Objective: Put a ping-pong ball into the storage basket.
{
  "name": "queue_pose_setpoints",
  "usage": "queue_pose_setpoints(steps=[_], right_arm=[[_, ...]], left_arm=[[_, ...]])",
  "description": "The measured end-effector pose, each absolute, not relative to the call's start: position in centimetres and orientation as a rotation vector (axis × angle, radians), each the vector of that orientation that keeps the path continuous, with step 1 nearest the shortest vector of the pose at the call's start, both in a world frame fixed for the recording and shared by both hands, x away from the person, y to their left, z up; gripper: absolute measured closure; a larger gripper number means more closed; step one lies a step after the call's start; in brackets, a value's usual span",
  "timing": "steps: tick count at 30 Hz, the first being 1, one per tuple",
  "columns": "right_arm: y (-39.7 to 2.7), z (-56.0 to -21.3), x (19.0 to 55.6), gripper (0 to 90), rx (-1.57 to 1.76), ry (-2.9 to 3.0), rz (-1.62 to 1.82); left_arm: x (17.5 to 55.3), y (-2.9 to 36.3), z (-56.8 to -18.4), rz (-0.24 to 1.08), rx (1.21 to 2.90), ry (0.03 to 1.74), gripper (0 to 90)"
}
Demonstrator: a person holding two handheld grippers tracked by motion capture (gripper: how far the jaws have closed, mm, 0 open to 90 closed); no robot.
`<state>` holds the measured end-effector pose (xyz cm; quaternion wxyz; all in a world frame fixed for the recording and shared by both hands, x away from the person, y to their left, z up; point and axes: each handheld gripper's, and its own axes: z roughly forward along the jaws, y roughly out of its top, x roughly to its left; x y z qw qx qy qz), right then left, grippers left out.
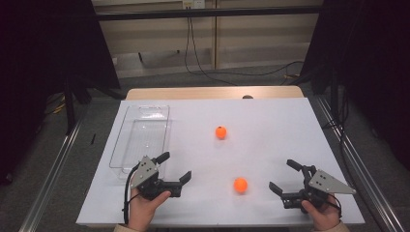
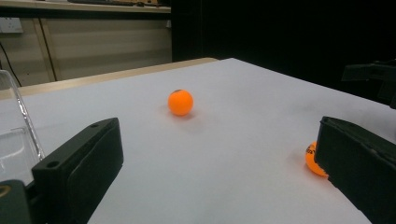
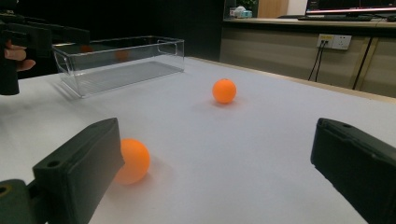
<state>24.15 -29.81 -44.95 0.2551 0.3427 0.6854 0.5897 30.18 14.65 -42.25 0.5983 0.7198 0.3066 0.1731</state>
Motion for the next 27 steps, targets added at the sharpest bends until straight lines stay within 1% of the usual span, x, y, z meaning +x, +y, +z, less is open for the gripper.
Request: queue_pose_setpoints(steps=[9, 13, 27], right_arm=[[-29.8, -44.9, 24.2, 1.5, 0.926, 1.861, 1.602], [-29.8, -44.9, 24.2, 1.5, 0.93, 1.859, 1.603], [-30.0, -44.9, 24.2, 0.3, 0.941, 1.842, 1.597]], left_arm=[[30.2, 13.8, -42.4, 0.379, 1.682, 0.705, 1.3], [30.2, 13.4, -42.4, 0.347, 1.676, 0.706, 1.3], [30.4, 12.4, -42.6, 0.343, 1.714, 0.684, 1.3]])
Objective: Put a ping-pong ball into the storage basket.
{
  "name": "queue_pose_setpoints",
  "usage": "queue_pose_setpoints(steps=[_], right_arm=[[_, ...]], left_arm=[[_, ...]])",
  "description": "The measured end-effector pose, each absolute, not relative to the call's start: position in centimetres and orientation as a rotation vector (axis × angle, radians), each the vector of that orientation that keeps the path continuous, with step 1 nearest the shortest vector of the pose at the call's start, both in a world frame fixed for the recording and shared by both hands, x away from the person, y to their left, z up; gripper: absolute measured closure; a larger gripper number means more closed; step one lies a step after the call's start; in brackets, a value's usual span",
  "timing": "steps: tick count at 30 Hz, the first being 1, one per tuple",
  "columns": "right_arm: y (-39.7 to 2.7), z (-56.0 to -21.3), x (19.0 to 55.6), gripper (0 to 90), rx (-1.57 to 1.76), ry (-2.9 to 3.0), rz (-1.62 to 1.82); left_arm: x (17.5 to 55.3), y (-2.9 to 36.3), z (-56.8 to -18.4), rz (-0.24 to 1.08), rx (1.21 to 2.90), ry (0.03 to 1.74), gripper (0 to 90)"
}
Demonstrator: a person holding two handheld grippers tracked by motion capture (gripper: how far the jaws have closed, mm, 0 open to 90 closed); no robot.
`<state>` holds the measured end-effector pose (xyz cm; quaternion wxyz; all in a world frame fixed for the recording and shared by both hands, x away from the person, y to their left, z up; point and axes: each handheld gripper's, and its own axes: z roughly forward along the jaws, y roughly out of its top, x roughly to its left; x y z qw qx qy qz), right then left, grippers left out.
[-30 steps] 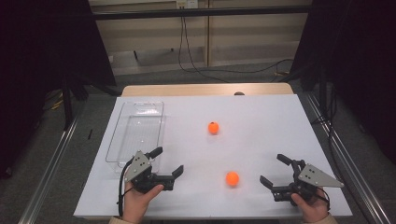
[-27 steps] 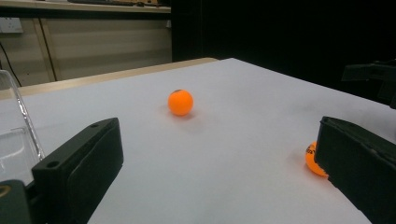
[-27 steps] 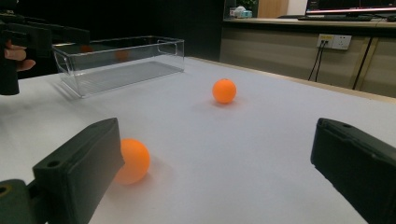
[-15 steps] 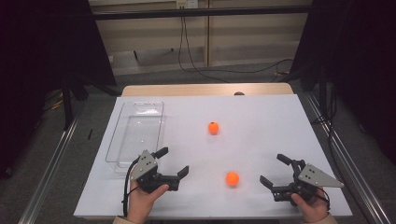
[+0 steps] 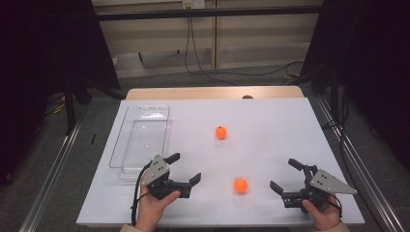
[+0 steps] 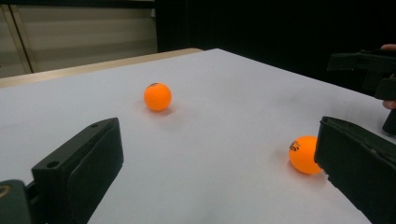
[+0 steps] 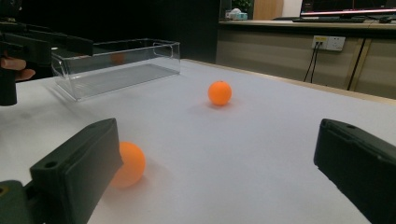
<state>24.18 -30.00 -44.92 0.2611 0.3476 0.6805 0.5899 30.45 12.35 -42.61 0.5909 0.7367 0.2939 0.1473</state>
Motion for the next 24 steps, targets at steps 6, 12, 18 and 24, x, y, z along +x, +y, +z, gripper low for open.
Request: queue_pose_setpoints(steps=[6, 12, 18, 24], right_arm=[[-30.0, -44.9, 24.2, 0.3, 0.942, 1.841, 1.598], [-29.9, -44.9, 24.2, 0.3, 0.939, 1.843, 1.599], [-29.9, -44.9, 24.2, 0.4, 0.939, 1.846, 1.599], [-30.0, -44.9, 24.1, 0.4, 0.938, 1.843, 1.601]], left_arm=[[30.5, 11.8, -42.7, 0.342, 1.731, 0.676, 1.4], [30.7, 11.3, -42.8, 0.338, 1.736, 0.679, 1.4], [30.8, 10.6, -42.9, 0.332, 1.754, 0.676, 1.5], [31.1, 9.6, -42.8, 0.317, 1.765, 0.667, 1.5]])
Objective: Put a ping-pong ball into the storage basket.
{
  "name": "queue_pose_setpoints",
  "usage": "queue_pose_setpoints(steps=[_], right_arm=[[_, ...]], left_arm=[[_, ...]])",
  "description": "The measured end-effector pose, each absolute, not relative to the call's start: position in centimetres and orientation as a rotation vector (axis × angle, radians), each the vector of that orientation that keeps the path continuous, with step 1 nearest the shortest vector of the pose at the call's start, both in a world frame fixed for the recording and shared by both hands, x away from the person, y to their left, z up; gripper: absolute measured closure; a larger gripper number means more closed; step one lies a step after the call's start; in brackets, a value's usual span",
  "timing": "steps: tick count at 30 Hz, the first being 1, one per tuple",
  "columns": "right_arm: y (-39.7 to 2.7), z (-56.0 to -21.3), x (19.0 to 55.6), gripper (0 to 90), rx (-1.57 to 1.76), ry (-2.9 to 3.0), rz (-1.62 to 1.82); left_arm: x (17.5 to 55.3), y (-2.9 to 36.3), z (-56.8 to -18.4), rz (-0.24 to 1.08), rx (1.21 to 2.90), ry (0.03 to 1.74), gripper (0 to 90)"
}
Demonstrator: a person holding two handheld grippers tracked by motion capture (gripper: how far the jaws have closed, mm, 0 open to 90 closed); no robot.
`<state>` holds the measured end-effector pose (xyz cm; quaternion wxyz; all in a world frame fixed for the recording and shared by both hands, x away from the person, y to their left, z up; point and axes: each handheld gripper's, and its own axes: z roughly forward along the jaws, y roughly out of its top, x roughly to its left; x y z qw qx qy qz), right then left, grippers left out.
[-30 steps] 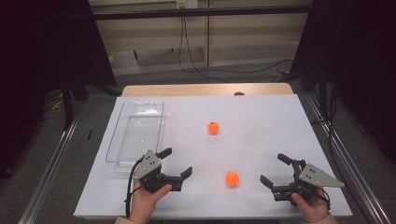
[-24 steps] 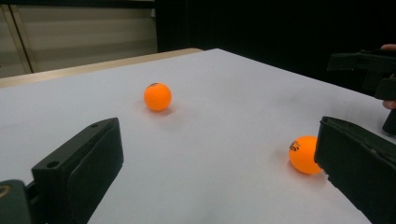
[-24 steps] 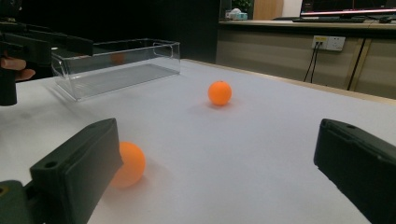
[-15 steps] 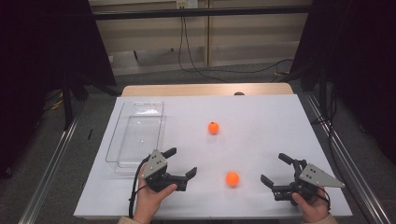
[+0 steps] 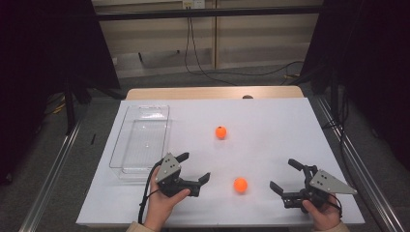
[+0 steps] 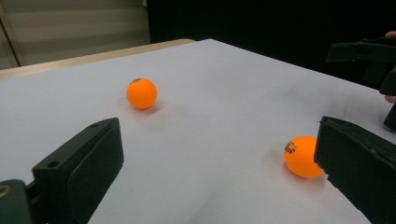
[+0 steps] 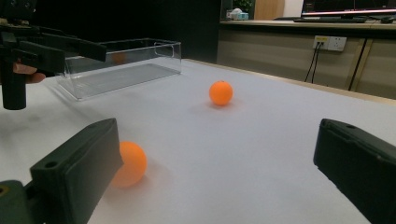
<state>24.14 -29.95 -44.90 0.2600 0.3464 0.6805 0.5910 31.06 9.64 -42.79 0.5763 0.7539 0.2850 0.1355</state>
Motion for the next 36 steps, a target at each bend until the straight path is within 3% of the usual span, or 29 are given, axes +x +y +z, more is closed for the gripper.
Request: queue_pose_setpoints(steps=[36], right_arm=[[-29.9, -44.9, 24.2, 0.6, 0.933, 1.851, 1.609]], left_arm=[[32.0, 6.7, -43.0, 0.258, 1.809, 0.638, 1.9]])
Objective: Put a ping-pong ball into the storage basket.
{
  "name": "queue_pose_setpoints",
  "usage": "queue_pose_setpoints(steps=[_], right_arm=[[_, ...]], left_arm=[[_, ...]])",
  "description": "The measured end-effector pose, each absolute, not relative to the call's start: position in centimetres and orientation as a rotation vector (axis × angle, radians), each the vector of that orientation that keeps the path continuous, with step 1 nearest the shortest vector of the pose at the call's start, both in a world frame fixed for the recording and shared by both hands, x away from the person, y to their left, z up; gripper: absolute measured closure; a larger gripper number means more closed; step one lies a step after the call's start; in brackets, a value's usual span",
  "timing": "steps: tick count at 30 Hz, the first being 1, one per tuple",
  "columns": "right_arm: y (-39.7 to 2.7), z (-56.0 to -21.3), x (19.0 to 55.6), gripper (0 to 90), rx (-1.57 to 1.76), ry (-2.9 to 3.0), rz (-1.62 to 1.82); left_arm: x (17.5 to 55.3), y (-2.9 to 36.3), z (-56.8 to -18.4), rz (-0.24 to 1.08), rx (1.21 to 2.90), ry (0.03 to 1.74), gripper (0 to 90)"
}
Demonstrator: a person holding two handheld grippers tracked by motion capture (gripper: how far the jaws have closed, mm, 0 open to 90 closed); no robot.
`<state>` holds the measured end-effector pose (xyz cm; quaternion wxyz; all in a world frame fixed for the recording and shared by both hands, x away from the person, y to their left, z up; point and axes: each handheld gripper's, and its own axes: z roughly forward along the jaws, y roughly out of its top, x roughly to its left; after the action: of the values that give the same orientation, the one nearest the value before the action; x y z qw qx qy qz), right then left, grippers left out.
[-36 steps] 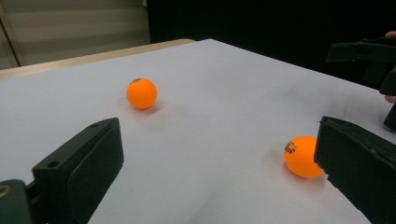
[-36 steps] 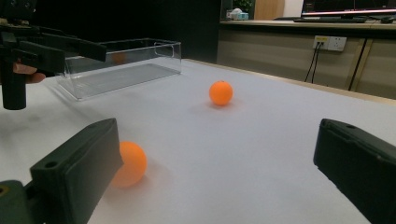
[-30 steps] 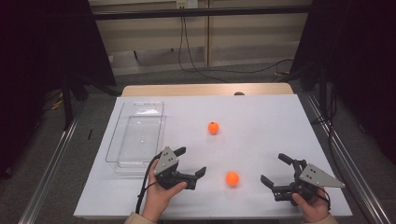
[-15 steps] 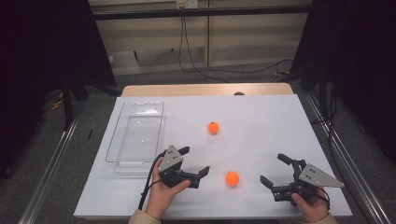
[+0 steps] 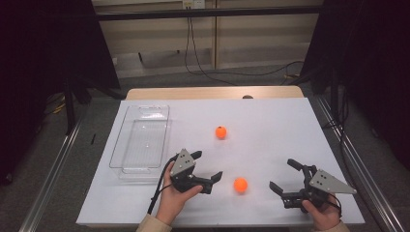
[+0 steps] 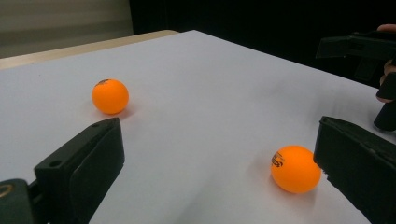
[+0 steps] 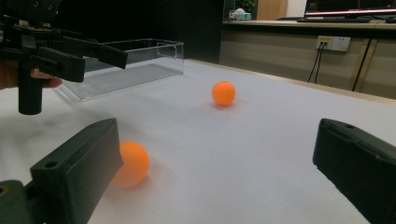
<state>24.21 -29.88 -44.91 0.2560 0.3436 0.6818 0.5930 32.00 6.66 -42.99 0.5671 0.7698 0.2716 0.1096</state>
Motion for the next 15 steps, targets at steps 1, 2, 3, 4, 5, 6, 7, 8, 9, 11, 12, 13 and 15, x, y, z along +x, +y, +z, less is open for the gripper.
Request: queue_pose_setpoints(steps=[1, 2, 3, 4, 5, 6, 7, 8, 9, 11, 12, 13, 15], right_arm=[[-29.9, -44.9, 24.2, 0.6, 0.928, 1.849, 1.609], [-29.9, -44.9, 24.2, 0.6, 0.927, 1.85, 1.609], [-29.9, -44.9, 24.2, 0.6, 0.927, 1.851, 1.609], [-29.9, -44.9, 24.2, 0.6, 0.928, 1.851, 1.609], [-29.8, -44.9, 24.2, 0.7, 0.928, 1.851, 1.609], [-29.8, -44.9, 24.3, 0.7, 0.927, 1.85, 1.609], [-29.8, -44.9, 24.3, 0.7, 0.929, 1.85, 1.609], [-29.8, -44.9, 24.3, 0.7, 0.928, 1.85, 1.61], [-29.8, -44.9, 24.3, 0.7, 0.93, 1.851, 1.609], [-29.8, -44.9, 24.3, 0.7, 0.93, 1.848, 1.608], [-29.9, -44.9, 24.3, 0.6, 0.932, 1.848, 1.609], [-29.9, -44.9, 24.3, 0.6, 0.932, 1.848, 1.609], [-29.9, -44.9, 24.3, 0.7, 0.932, 1.848, 1.61]], left_arm=[[32.0, 6.6, -43.0, 0.259, 1.812, 0.637, 1.9], [32.0, 6.5, -43.1, 0.255, 1.81, 0.638, 1.9], [32.0, 6.4, -43.1, 0.255, 1.814, 0.637, 1.9], [32.0, 6.4, -43.1, 0.255, 1.819, 0.636, 1.9], [32.0, 6.3, -43.1, 0.253, 1.818, 0.635, 1.9], [32.0, 6.2, -43.2, 0.253, 1.816, 0.636, 1.9], [32.1, 6.0, -43.2, 0.25, 1.824, 0.627, 1.9], [32.1, 5.9, -43.3, 0.252, 1.825, 0.627, 1.9], [32.1, 5.8, -43.3, 0.249, 1.832, 0.627, 1.9], [32.1, 5.5, -43.3, 0.247, 1.832, 0.625, 1.9], [32.1, 5.4, -43.3, 0.245, 1.829, 0.621, 2.0], [32.1, 5.3, -43.3, 0.243, 1.832, 0.622, 2.0], [32.1, 5.1, -43.3, 0.242, 1.833, 0.62, 2.0]])
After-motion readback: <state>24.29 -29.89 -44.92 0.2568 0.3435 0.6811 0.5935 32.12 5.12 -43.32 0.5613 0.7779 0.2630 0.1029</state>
